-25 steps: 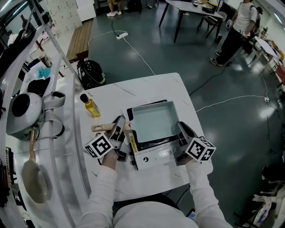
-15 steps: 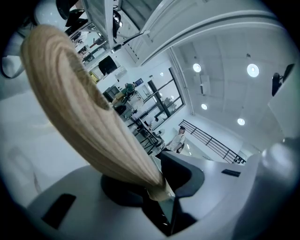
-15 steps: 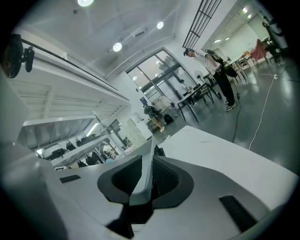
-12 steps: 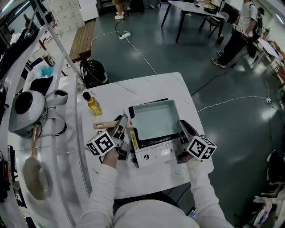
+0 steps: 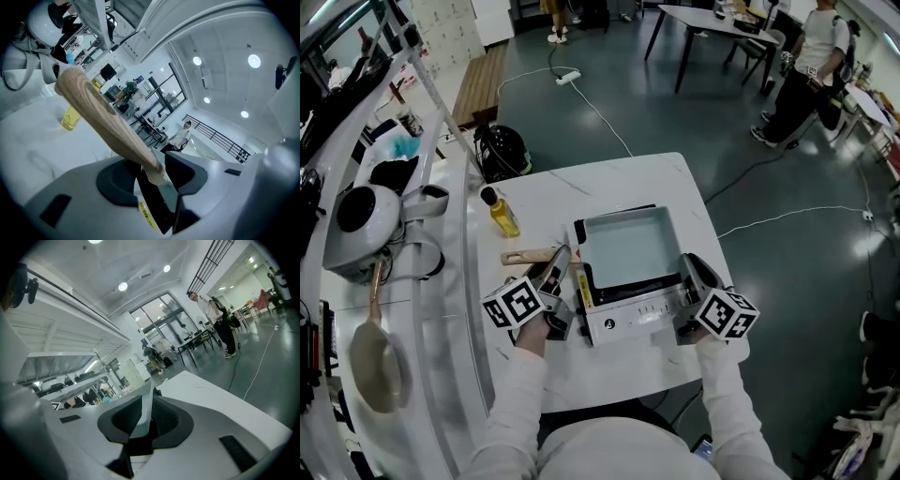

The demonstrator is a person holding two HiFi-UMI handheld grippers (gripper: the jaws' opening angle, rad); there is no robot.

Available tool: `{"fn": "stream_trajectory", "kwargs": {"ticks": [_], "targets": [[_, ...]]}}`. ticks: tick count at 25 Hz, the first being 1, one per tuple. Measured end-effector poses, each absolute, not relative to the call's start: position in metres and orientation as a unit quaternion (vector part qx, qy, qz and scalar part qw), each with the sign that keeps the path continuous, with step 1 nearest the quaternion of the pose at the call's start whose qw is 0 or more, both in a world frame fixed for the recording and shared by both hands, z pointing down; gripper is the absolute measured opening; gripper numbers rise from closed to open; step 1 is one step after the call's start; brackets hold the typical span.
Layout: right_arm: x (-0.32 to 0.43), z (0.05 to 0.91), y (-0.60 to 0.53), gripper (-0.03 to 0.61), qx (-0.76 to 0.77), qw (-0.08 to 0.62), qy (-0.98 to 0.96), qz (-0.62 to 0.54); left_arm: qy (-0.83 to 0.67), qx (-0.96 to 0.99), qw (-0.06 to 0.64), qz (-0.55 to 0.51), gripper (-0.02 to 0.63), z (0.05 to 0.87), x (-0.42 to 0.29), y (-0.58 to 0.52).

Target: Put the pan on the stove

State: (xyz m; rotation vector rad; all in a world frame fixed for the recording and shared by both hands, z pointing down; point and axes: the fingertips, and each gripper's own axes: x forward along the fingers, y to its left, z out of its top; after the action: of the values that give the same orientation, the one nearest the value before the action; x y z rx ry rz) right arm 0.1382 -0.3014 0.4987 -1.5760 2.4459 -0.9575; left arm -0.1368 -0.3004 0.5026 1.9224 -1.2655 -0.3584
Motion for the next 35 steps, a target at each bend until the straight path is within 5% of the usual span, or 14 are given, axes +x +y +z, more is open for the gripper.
{"fn": "stream_trajectory", "kwargs": {"ticks": [14, 35], "targets": [[0.141, 0.482, -0.272, 0.094, -0.514, 0.036, 0.809, -0.282, -0.518, 0.761, 0.375, -0.104, 0.172, 0.501, -0.130, -0.253], [0.127, 0.463, -0.202, 0.092, -0.492, 0.020, 0.836, -0.242, -0.523, 0.809, 0.266, -0.036, 0.059, 0.467, -0.088, -0.202]]}}
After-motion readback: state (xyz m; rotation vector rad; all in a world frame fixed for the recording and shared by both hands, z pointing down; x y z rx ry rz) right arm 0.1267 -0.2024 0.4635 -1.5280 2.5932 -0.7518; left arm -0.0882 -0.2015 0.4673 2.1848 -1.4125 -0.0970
